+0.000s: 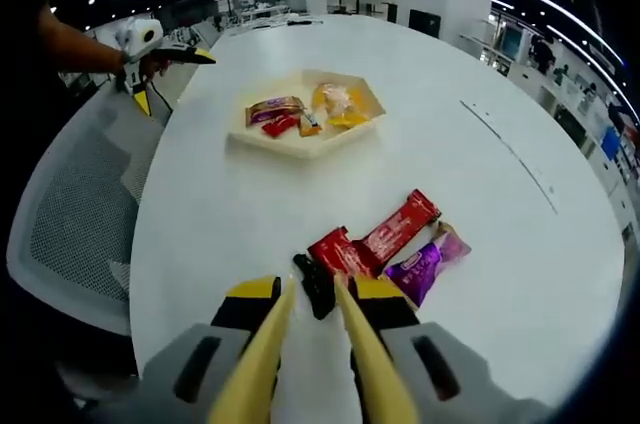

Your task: Place the target food into the container with the food tongs after gripping and lifting it, then release it inside without dropping or visibly crushing the food.

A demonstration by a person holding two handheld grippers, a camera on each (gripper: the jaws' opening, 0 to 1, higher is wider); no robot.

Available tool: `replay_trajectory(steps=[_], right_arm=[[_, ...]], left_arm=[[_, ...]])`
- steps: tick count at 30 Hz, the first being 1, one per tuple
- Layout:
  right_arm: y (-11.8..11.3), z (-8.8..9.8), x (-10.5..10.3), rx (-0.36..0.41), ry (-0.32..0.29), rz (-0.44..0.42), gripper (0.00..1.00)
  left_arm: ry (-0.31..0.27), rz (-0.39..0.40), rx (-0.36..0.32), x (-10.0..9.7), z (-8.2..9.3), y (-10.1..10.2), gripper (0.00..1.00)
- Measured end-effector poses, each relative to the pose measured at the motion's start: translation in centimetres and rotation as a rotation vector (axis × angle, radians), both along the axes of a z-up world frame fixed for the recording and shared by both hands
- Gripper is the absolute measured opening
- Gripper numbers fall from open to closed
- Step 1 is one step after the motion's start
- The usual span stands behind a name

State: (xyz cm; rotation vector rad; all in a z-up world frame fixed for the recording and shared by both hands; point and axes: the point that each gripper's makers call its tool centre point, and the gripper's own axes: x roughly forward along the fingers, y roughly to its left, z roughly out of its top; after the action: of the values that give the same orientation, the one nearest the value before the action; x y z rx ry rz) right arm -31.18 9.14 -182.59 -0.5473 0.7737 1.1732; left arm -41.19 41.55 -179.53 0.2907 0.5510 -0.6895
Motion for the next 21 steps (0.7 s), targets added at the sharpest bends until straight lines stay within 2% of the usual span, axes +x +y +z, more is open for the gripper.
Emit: replay_trajectory(steps=[3, 4, 7, 11, 15, 17, 18, 19, 20, 21], right_arm=[[0.0, 0.0, 0.5, 0.003, -0.010, -0.012, 0.27], [-0.1, 0.1, 1.0, 0.001, -0.034, -0.025, 0.27], [0.0, 0.1, 0.9, 0.008, -0.025, -0.024, 0.27], [-0.2, 0.0, 1.3, -0.009, -0.045, -0.030, 0.27], [-0.2, 0.0, 1.0, -0.015, -0.010, -0.040, 0.27], [0.2, 0.2, 0.2, 0.004, 0.037, -0.040, 0.27], [0.7, 0.4, -0.4, 0.036, 0.087, -0.042, 0.27], [0.4, 0.4, -0.1, 0.018, 0.066, -0.042, 0.27], [0.0, 0.3, 0.7, -0.021, 0.004, -0.025, 0.27], [0.0, 0.3, 0.7, -0.023, 0.000, -0.023, 0.27]], left_arm=[[0.001, -0.016, 0.013, -0.2, -0.2, -0.2, 0.98], [0.002, -0.029, 0.025, -0.3, -0.3, -0.4, 0.98], [0.003, -0.029, 0.026, -0.3, -0.3, -0.3, 0.98], [0.002, -0.024, 0.022, -0.2, -0.3, -0.3, 0.98], [0.001, -0.025, 0.023, -0.3, -0.2, -0.3, 0.98], [0.002, -0.025, 0.024, -0.3, -0.2, -0.3, 0.98], [0.002, -0.025, 0.023, -0.3, -0.3, -0.3, 0.98], [0.000, -0.024, 0.022, -0.3, -0.2, -0.3, 0.98], [0.001, -0.022, 0.021, -0.3, -0.1, -0.3, 0.98], [0.000, -0.020, 0.019, -0.2, -0.1, -0.3, 0.98]])
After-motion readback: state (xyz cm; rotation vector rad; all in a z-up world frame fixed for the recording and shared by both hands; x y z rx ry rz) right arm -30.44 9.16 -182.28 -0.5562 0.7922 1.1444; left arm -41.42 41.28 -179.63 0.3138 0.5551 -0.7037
